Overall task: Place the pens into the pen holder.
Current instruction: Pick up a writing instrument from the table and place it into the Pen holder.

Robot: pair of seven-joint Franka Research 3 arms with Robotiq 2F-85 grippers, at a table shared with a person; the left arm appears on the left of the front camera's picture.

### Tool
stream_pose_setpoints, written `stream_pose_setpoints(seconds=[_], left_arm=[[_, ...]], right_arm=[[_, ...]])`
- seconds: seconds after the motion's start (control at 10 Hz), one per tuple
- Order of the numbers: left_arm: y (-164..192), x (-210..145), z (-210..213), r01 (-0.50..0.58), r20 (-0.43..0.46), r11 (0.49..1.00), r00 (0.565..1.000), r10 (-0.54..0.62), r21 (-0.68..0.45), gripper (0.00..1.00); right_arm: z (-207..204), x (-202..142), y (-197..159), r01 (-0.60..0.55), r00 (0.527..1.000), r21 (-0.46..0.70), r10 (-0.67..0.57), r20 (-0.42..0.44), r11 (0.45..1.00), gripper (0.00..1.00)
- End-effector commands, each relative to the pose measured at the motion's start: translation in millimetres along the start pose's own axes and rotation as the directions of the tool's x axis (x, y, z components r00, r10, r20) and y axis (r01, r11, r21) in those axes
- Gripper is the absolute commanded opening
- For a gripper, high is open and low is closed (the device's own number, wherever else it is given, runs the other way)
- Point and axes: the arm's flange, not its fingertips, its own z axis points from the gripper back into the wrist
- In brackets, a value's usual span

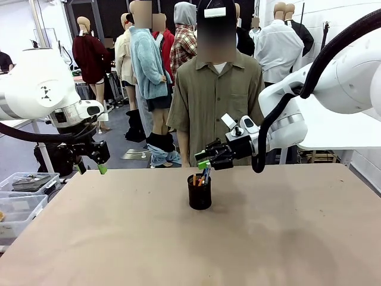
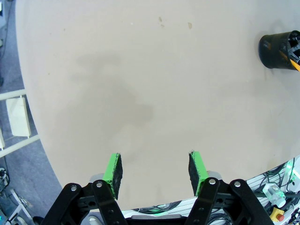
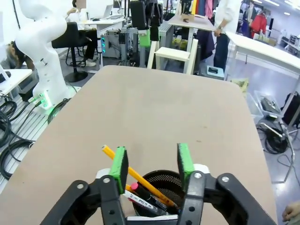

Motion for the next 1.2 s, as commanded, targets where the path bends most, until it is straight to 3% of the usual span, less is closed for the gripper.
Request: stream_pose_setpoints(seconds=[0.0, 0.2, 0.4, 0.6, 0.9, 1.0, 1.1], left_arm=[[0, -1, 2, -0.008, -0.002, 1.000, 1.000, 0.008, 0.014, 0.74], [0, -1, 2, -0.008, -0.002, 1.000, 1.000, 0.008, 0.014, 0.74], [0, -1, 2, -0.008, -0.002, 1.000, 1.000, 0.008, 0.014, 0.74], [0, -1, 2, -0.008, -0.002, 1.000, 1.000, 0.008, 0.014, 0.74], [0, -1, 2, -0.008, -0.002, 1.000, 1.000, 0.008, 0.014, 0.74], [0, -1, 2, -0.008, -0.002, 1.000, 1.000, 0.008, 0.014, 0.74], [0, -1, 2, -0.008, -0.002, 1.000, 1.000, 0.008, 0.014, 0.74]], right_arm=[[12, 1, 6, -0.015, 1.000, -0.017, 0.015, 0.001, 1.000, 0.85], [46, 7, 31, 0.086, 0.991, -0.195, -0.105, -0.088, 0.977, 0.85], [84, 16, 57, 0.184, 0.952, -0.400, -0.264, -0.154, 0.898, 0.85], [108, 24, 72, 0.260, 0.897, -0.573, -0.414, -0.154, 0.777, 0.85], [127, 24, 77, 0.384, 0.759, -0.757, -0.648, -0.069, 0.529, 0.85], [128, 20, 76, 0.395, 0.739, -0.762, -0.671, -0.068, 0.513, 0.85], [140, 20, 78, 0.310, 0.815, -0.737, -0.567, -0.119, 0.601, 0.85]])
